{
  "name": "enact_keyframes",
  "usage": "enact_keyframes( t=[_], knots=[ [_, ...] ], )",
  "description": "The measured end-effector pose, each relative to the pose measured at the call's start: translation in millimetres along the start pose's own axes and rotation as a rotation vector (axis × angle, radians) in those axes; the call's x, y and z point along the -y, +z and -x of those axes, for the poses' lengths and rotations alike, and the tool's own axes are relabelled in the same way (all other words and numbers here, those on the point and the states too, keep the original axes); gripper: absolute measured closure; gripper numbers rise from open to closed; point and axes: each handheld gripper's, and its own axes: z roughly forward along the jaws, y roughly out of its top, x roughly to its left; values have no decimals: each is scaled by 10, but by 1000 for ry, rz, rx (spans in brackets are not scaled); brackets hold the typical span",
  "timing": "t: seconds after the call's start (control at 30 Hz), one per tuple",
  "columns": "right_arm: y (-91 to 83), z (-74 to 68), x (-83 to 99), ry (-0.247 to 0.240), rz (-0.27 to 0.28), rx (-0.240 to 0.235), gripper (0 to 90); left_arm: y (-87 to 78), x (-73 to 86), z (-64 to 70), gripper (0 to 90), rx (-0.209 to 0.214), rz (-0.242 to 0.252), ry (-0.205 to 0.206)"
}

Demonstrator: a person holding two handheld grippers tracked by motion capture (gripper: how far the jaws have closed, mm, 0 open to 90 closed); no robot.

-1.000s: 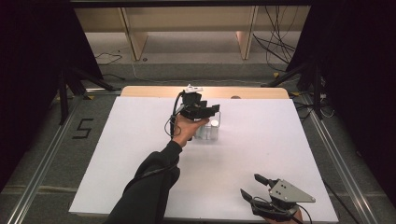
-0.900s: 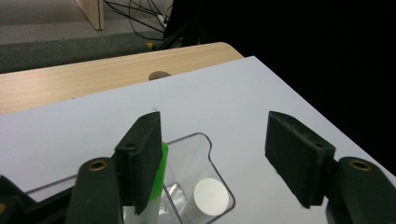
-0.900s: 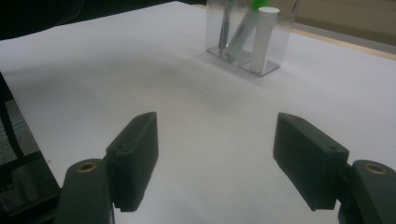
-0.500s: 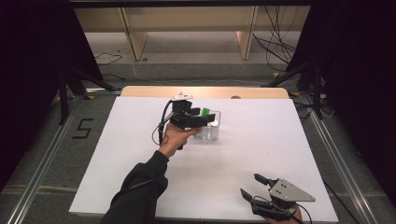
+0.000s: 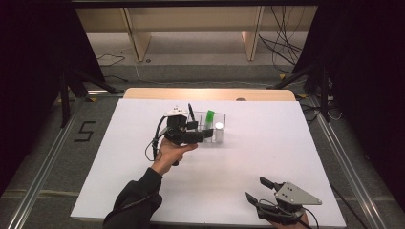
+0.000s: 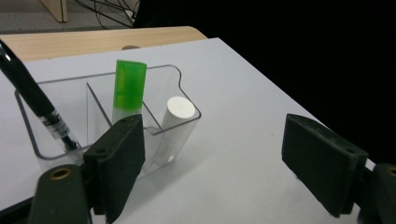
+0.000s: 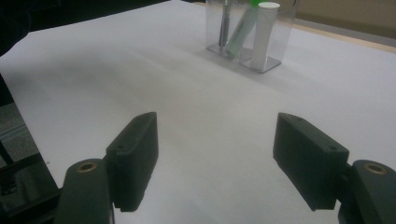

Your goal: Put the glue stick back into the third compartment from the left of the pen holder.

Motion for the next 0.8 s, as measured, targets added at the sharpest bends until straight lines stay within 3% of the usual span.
enact_keyframes(
  t=[0.27, 0.37, 0.8],
  knots=[
    [-18, 25, -1, 14, 7, -12, 319, -100, 110, 13, 198, 12, 14, 22],
    [-23, 30, 0, 21, 9, -16, 319, -145, 174, 44, 192, 22, 12, 50],
    [-23, 20, 4, 35, 6, -19, 314, -440, 606, 35, 182, 69, 38, 98]
  ],
)
